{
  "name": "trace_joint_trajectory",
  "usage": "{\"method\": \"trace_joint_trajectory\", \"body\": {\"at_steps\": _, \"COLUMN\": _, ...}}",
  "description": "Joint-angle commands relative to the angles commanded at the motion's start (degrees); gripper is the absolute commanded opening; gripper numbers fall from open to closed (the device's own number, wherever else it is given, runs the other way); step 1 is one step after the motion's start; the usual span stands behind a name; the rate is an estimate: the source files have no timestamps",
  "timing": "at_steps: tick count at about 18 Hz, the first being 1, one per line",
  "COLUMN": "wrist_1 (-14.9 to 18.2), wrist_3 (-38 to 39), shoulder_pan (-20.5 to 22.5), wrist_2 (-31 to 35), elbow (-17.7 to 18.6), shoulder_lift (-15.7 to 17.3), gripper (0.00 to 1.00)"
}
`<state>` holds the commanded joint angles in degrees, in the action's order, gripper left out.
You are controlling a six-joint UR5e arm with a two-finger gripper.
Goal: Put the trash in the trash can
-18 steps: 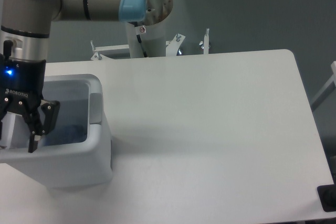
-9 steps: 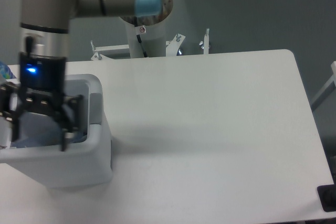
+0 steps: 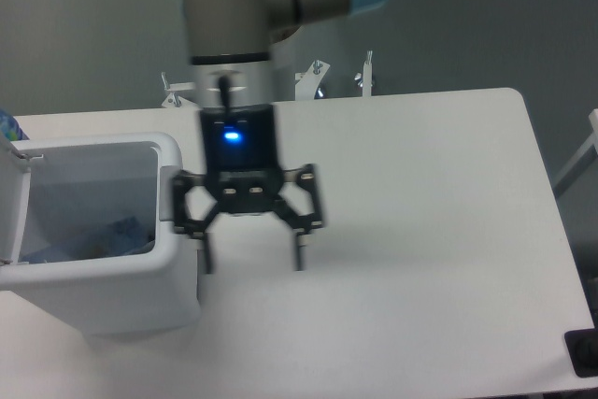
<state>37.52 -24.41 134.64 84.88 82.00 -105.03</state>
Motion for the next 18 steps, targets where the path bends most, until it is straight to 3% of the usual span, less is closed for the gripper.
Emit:
{"method": "trace_joint_trajectory", "body": {"at_steps": 3, "wrist_1": 5.53, "wrist_3": -8.79, "shoulder_pan": 1.93, "wrist_2": 4.85, "elbow": 0.09, "shoulder_lift": 0.61, "gripper": 1.0}}
{"method": "trace_joint_trajectory", "body": {"at_steps": 9, "wrist_1": 21.61, "wrist_3": -27.42, "shoulder_pan": 6.5, "wrist_2": 4.94, "elbow": -1.05, "shoulder_lift": 5.44, "gripper": 1.0}}
{"method": "trace_joint_trajectory", "body": {"at_steps": 12, "wrist_1": 31.19, "wrist_3": -36.21, "shoulder_pan": 7.74, "wrist_2": 6.78, "elbow": -3.86, "shoulder_lift": 6.59, "gripper": 1.0}}
{"method": "trace_joint_trajectory", "body": {"at_steps": 14, "wrist_1": 32.97, "wrist_3": -38.95, "shoulder_pan": 8.7, "wrist_2": 8.19, "elbow": -3.95, "shoulder_lift": 7.29, "gripper": 1.0}}
{"method": "trace_joint_trajectory", "body": {"at_steps": 18, "wrist_1": 32.89, "wrist_3": -39.32, "shoulder_pan": 8.88, "wrist_2": 8.28, "elbow": -3.78, "shoulder_lift": 7.91, "gripper": 1.0}}
